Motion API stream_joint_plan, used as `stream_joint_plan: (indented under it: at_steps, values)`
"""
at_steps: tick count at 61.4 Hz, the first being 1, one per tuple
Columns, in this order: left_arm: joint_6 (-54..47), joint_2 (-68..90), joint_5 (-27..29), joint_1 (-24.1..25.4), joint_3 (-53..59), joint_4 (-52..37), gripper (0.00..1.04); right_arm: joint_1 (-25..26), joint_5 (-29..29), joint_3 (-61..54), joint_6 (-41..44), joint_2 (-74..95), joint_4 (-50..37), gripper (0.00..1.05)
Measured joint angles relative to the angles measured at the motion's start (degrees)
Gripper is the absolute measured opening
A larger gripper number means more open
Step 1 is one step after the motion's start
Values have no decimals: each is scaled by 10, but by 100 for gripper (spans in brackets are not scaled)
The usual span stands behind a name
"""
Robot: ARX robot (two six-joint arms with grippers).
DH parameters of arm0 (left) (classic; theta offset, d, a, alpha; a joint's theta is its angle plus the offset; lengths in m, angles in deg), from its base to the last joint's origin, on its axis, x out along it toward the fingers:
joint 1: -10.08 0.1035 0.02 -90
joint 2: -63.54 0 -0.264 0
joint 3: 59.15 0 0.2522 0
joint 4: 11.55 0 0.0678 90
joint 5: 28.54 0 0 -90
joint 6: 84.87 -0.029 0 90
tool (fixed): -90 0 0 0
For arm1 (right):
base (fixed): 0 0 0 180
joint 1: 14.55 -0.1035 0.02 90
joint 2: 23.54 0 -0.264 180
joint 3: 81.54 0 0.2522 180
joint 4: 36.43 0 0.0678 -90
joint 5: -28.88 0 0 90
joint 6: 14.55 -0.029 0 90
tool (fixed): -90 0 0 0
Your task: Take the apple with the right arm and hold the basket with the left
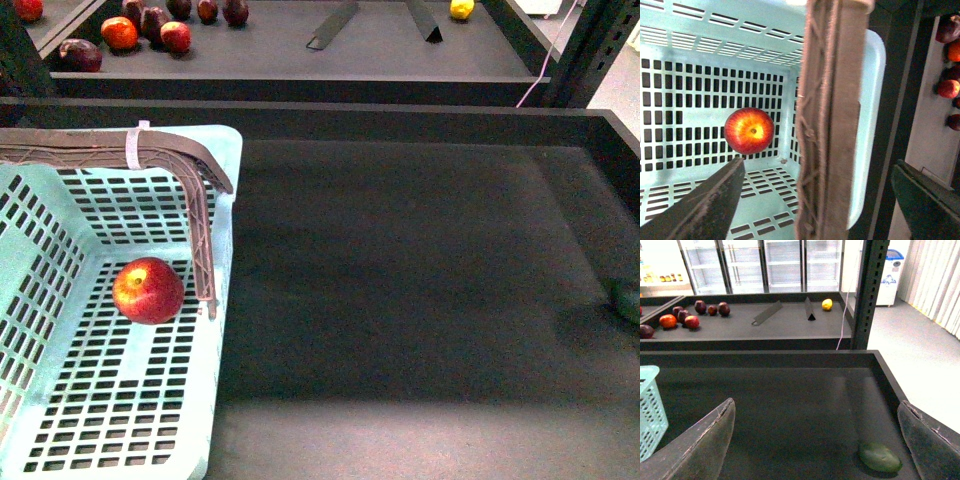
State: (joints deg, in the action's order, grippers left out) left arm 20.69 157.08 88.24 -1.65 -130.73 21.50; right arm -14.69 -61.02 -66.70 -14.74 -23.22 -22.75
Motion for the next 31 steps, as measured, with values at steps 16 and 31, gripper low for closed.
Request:
stream_joint_plan:
  at_steps: [16,31]
  values:
    - [-78,-88,55,-64,-60,37,98,0,0,0,0,0,0,96]
    - [-120,-96,78,-111,-71,21,98,0,0,0,0,0,0,96]
